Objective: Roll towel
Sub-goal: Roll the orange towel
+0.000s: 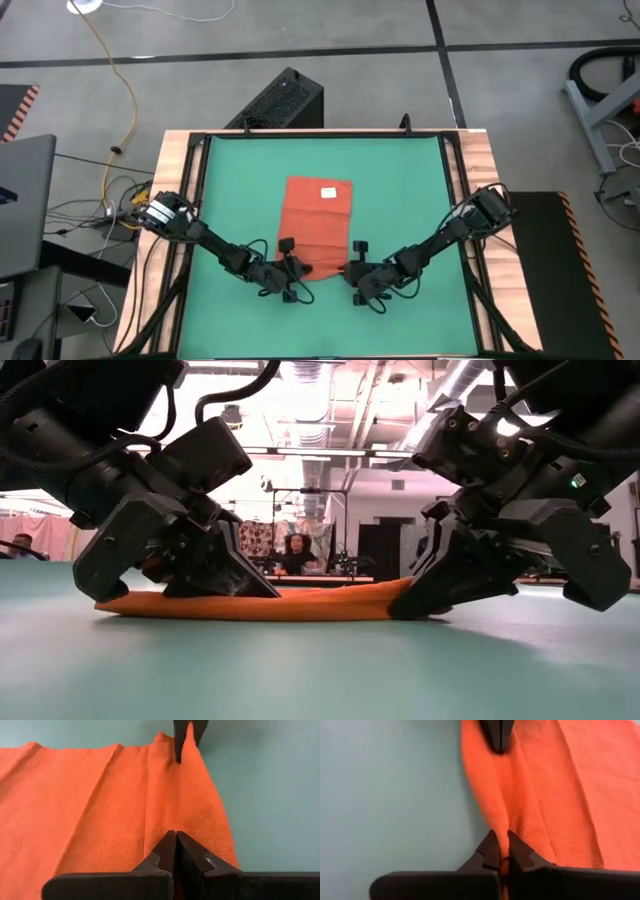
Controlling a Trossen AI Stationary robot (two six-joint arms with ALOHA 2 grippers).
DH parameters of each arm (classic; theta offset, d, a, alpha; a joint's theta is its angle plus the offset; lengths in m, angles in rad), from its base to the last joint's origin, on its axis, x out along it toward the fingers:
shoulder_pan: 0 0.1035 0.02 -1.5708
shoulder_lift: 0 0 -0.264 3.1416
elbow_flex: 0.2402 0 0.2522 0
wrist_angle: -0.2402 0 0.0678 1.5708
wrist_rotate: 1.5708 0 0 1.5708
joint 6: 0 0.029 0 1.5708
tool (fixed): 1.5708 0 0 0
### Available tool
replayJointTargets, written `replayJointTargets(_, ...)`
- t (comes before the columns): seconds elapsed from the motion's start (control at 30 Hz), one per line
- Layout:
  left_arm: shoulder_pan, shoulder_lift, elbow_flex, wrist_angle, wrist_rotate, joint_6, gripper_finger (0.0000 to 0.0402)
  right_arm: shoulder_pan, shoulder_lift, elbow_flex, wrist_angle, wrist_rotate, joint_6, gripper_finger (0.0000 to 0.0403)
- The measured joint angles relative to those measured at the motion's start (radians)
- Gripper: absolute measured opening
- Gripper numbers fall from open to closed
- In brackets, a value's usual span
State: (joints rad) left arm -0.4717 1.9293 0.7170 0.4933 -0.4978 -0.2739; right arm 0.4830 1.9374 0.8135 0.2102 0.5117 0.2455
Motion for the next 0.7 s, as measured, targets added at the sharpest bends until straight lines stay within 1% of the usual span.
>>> replayJointTargets(0.07, -0.001, -0.006, -0.001, 0.015, 0.003, -0.009, 0.0, 0.005, -0.012, 0.0, -0.006, -0.001, -0.002, 0.0017)
replayJointTargets(0.13, -0.002, -0.029, -0.001, 0.044, 0.014, -0.003, 0.0, 0.005, -0.024, -0.001, -0.013, -0.006, 0.007, 0.0024)
replayJointTargets(0.2, -0.005, -0.065, -0.003, 0.043, 0.016, 0.032, 0.0, 0.005, -0.037, -0.001, -0.019, -0.013, 0.012, 0.0026)
replayJointTargets(0.27, -0.006, -0.098, -0.003, 0.045, 0.008, 0.083, 0.0, 0.005, -0.05, -0.002, -0.024, -0.026, 0.013, 0.002)
replayJointTargets(0.33, -0.005, -0.124, -0.002, 0.045, -0.018, 0.13, 0.0, 0.005, -0.06, -0.003, -0.028, -0.032, 0.013, 0.0016)
replayJointTargets(0.47, -0.003, -0.128, -0.002, 0.0, -0.03, 0.176, 0.0, 0.005, -0.085, -0.003, -0.035, -0.056, 0.016, 0.0016)
replayJointTargets(0.6, 0.006, -0.111, -0.002, -0.064, -0.039, 0.178, 0.0, 0.005, -0.119, -0.005, -0.06, -0.097, 0.032, 0.0016)
replayJointTargets(0.7, 0.017, -0.086, -0.002, -0.058, -0.03, 0.179, 0.0, 0.005, -0.15, -0.005, -0.109, -0.114, 0.083, 0.0016)
